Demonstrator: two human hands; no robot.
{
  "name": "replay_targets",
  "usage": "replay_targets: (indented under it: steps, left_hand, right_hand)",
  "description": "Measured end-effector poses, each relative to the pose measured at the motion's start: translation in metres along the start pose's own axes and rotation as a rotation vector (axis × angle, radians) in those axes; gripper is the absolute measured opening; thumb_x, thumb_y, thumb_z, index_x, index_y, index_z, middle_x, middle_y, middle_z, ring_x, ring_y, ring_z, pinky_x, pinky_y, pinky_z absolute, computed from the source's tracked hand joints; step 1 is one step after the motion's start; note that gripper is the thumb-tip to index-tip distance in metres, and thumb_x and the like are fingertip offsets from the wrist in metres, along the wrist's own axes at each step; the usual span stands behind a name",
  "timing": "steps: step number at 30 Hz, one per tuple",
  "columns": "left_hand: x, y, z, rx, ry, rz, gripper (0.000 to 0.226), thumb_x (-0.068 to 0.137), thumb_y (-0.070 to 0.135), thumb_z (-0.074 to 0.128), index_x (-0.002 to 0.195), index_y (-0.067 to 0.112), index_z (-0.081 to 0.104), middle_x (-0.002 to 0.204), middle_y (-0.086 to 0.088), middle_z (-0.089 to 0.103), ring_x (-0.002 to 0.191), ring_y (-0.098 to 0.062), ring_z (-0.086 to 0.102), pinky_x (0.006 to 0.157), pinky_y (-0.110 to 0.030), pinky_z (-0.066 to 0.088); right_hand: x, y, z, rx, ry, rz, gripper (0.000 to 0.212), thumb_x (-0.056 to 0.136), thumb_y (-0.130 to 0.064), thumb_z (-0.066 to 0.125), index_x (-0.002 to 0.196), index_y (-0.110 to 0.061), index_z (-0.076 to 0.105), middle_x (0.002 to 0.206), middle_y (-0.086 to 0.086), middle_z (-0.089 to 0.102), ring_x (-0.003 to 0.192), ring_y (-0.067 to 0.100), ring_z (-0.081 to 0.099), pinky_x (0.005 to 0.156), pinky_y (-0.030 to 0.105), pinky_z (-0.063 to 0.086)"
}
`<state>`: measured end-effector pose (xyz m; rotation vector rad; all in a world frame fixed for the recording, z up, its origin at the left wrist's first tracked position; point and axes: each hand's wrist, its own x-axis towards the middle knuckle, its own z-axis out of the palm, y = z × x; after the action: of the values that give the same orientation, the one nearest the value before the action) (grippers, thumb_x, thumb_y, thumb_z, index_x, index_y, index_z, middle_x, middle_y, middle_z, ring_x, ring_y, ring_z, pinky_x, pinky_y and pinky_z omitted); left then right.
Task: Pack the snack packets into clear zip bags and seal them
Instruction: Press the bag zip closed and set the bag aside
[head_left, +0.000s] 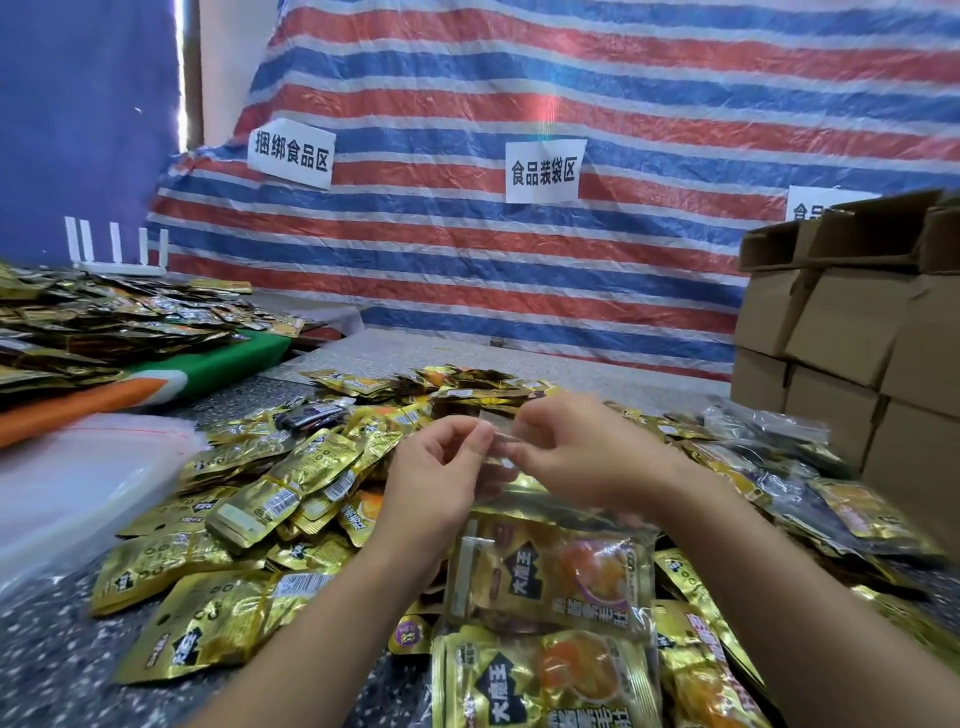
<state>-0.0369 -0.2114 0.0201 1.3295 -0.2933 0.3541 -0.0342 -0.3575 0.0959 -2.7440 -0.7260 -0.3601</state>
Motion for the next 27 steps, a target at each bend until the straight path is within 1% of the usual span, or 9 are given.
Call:
replay_targets:
  steps: [1, 4, 8, 12, 16, 19, 21, 25, 27]
  left_hand:
    - [0.000, 0.000, 0.000, 0.023, 0.005, 0.009, 0.017, 0.099, 0.017, 0.056, 0.091, 0.013, 0.071, 0.082, -0.007, 0.075, 0.071, -0.019, 0.073, 0.060, -0.023, 0.055]
    - [0.002, 0.001, 0.000, 0.074, 0.025, 0.028, 0.016, 0.097, 0.016, 0.059, 0.087, 0.017, 0.071, 0.082, -0.004, 0.075, 0.069, -0.018, 0.072, 0.060, -0.024, 0.055]
    - [0.002, 0.004, -0.003, 0.050, 0.034, 0.009, 0.014, 0.096, 0.013, 0.060, 0.087, 0.015, 0.071, 0.078, -0.003, 0.074, 0.067, -0.017, 0.071, 0.057, -0.022, 0.054]
    - [0.001, 0.006, -0.002, 0.029, 0.041, -0.028, 0.014, 0.097, 0.012, 0.059, 0.090, 0.010, 0.071, 0.074, 0.000, 0.073, 0.064, -0.014, 0.070, 0.056, -0.022, 0.053]
    - [0.001, 0.008, -0.003, 0.025, 0.032, -0.037, 0.018, 0.098, 0.014, 0.057, 0.089, 0.008, 0.071, 0.073, 0.001, 0.072, 0.063, -0.013, 0.068, 0.057, -0.022, 0.053]
    - [0.001, 0.007, -0.004, 0.035, 0.025, -0.016, 0.019, 0.098, 0.014, 0.058, 0.085, 0.009, 0.071, 0.073, 0.001, 0.071, 0.063, -0.013, 0.067, 0.058, -0.021, 0.053]
    - [0.002, 0.007, -0.005, 0.020, 0.020, -0.027, 0.020, 0.098, 0.014, 0.058, 0.084, 0.010, 0.072, 0.073, 0.001, 0.071, 0.063, -0.012, 0.066, 0.057, -0.021, 0.053]
    - [0.004, 0.006, -0.007, -0.042, -0.033, -0.094, 0.027, 0.097, 0.017, 0.058, 0.077, 0.018, 0.077, 0.075, 0.000, 0.071, 0.066, -0.010, 0.065, 0.058, -0.023, 0.053]
    - [0.005, 0.005, -0.010, -0.044, -0.046, -0.117, 0.028, 0.097, 0.018, 0.058, 0.076, 0.018, 0.078, 0.075, -0.001, 0.071, 0.067, -0.010, 0.065, 0.059, -0.024, 0.053]
  right_hand:
    - [0.001, 0.001, -0.001, 0.012, 0.006, 0.001, 0.024, 0.097, -0.040, 0.057, 0.083, -0.021, 0.061, 0.074, -0.007, 0.057, 0.062, 0.006, 0.047, 0.052, 0.021, 0.034]
    - [0.001, 0.001, -0.003, 0.042, 0.023, 0.009, 0.020, 0.096, -0.033, 0.060, 0.078, -0.024, 0.062, 0.072, -0.008, 0.056, 0.059, 0.004, 0.045, 0.050, 0.016, 0.030]
    - [0.003, -0.003, 0.000, 0.094, 0.031, 0.016, 0.023, 0.096, -0.038, 0.059, 0.078, -0.024, 0.064, 0.070, -0.009, 0.058, 0.059, 0.004, 0.048, 0.051, 0.018, 0.033]
    - [0.004, -0.006, 0.000, 0.091, 0.047, 0.037, 0.019, 0.097, -0.035, 0.060, 0.083, -0.024, 0.067, 0.073, -0.010, 0.059, 0.063, 0.003, 0.051, 0.052, 0.018, 0.034]
    - [0.006, -0.007, 0.001, 0.132, 0.038, 0.074, 0.017, 0.095, -0.032, 0.062, 0.083, -0.022, 0.068, 0.076, -0.006, 0.064, 0.067, 0.009, 0.057, 0.054, 0.023, 0.041]
    - [0.008, -0.008, 0.000, 0.208, 0.006, 0.122, 0.019, 0.094, -0.032, 0.065, 0.080, -0.019, 0.069, 0.079, 0.000, 0.070, 0.074, 0.018, 0.064, 0.065, 0.034, 0.051]
    - [0.010, -0.008, -0.002, 0.261, -0.017, 0.156, 0.018, 0.092, -0.032, 0.068, 0.080, -0.019, 0.070, 0.079, 0.002, 0.072, 0.080, 0.021, 0.068, 0.072, 0.038, 0.055]
    - [0.012, -0.006, -0.005, 0.305, -0.058, 0.212, 0.018, 0.089, -0.036, 0.072, 0.079, -0.021, 0.072, 0.076, -0.001, 0.074, 0.072, 0.012, 0.068, 0.066, 0.029, 0.053]
    - [0.013, -0.004, -0.006, 0.319, -0.071, 0.230, 0.018, 0.088, -0.037, 0.073, 0.079, -0.021, 0.073, 0.075, -0.002, 0.075, 0.073, 0.011, 0.069, 0.068, 0.027, 0.054]
